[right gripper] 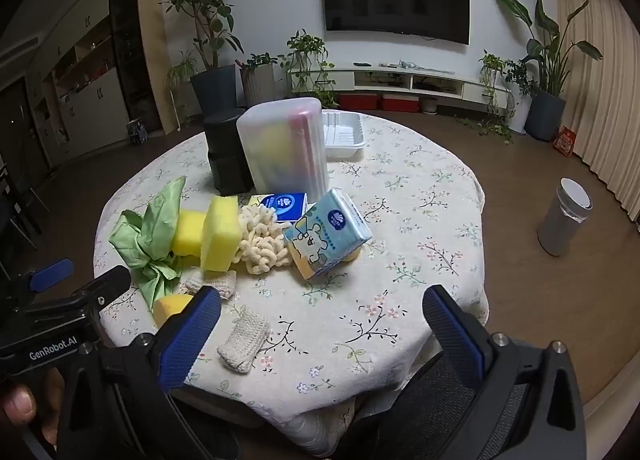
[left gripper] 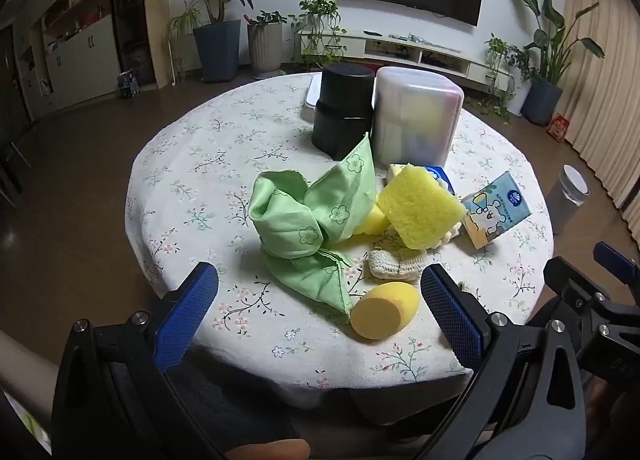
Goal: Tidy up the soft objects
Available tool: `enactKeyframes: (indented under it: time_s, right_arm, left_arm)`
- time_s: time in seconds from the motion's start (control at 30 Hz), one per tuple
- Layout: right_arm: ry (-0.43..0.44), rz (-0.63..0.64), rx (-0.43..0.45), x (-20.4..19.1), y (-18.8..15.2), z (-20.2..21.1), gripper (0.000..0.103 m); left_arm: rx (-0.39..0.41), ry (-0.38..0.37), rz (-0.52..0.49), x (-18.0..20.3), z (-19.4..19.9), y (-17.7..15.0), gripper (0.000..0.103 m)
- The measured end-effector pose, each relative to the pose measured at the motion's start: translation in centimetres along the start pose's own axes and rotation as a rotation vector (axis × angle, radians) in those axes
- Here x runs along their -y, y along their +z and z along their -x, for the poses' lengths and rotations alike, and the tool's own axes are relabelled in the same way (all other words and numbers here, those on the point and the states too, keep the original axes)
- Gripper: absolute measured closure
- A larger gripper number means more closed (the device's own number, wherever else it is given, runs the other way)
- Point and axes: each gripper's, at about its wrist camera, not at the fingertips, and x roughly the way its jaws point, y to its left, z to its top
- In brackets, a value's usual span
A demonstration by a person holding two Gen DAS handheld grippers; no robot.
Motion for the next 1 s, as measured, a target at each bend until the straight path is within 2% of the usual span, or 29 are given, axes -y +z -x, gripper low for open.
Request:
enactKeyframes:
  time_s: [1.0]
  right_arm:
    - [0.002,-0.006,-0.009,0.2,-0.14,-0.45,0.0]
  left_arm:
    - [-0.014,0.01,0.01,-0.22,-0.67,-0.37,0.0]
